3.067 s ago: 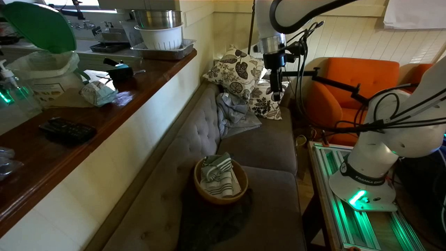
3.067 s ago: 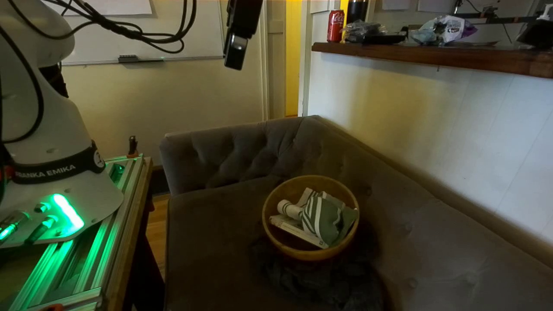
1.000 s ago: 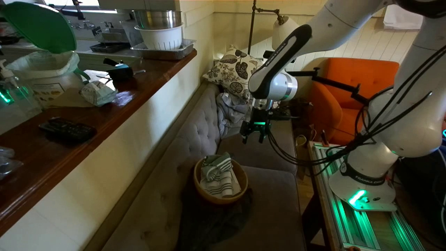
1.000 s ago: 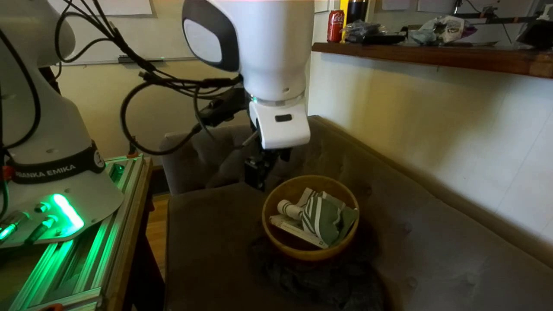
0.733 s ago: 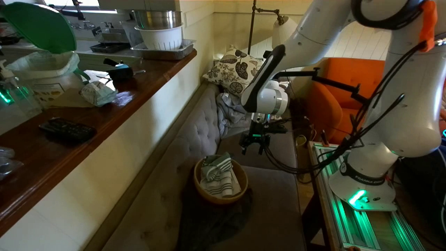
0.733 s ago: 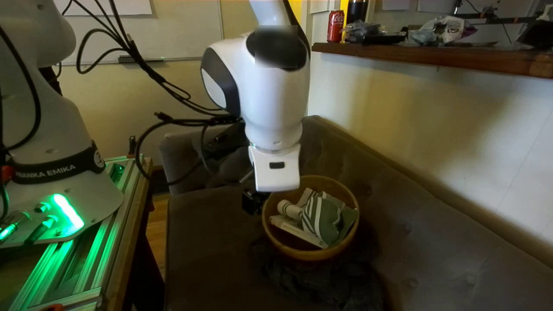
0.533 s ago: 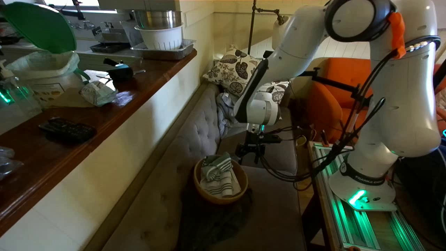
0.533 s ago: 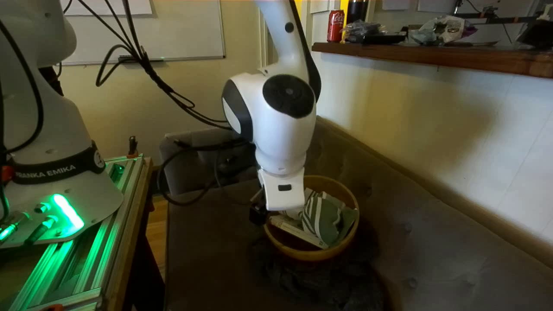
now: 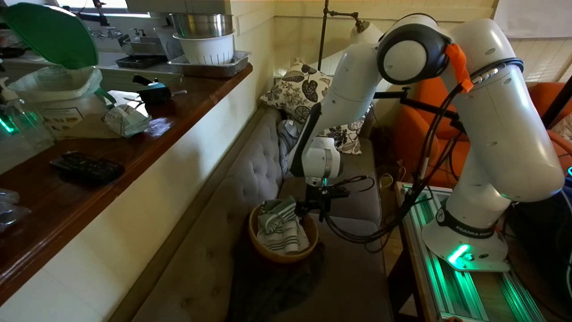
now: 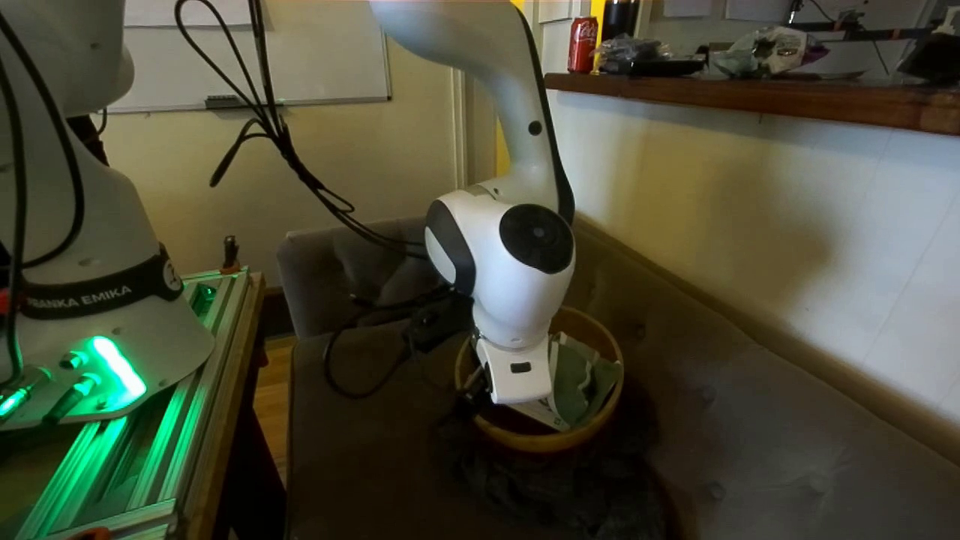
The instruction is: Put the book on the left armrest
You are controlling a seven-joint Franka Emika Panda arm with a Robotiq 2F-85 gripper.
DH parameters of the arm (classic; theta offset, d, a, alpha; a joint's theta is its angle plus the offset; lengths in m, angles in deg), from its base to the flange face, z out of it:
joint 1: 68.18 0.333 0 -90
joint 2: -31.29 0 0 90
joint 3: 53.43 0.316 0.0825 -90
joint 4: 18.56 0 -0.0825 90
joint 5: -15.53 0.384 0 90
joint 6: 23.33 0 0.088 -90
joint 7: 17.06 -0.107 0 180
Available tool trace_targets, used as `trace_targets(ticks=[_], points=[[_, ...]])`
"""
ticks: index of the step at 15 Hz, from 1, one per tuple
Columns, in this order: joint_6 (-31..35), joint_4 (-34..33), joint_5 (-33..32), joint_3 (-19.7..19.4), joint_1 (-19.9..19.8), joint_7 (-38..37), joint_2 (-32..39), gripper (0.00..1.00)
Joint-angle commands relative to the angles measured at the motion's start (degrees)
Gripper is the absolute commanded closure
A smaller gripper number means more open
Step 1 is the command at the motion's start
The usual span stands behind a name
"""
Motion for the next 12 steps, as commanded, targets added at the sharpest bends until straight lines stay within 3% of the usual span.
trace_targets(ticks=[1, 5, 9, 12], points=[[2.9, 0.6, 3.6, 2.1, -0.9, 3.3, -0.9, 0.00], [6.2, 0.9, 3.2, 2.3, 0.5, 2.5, -0.4, 0.00], [9.3, 0.8, 4.4, 3.7, -0.6, 3.3, -0.5, 0.00], [10.0, 0.4, 3.6, 4.0, -0.2, 2.4, 0.3, 0.09]])
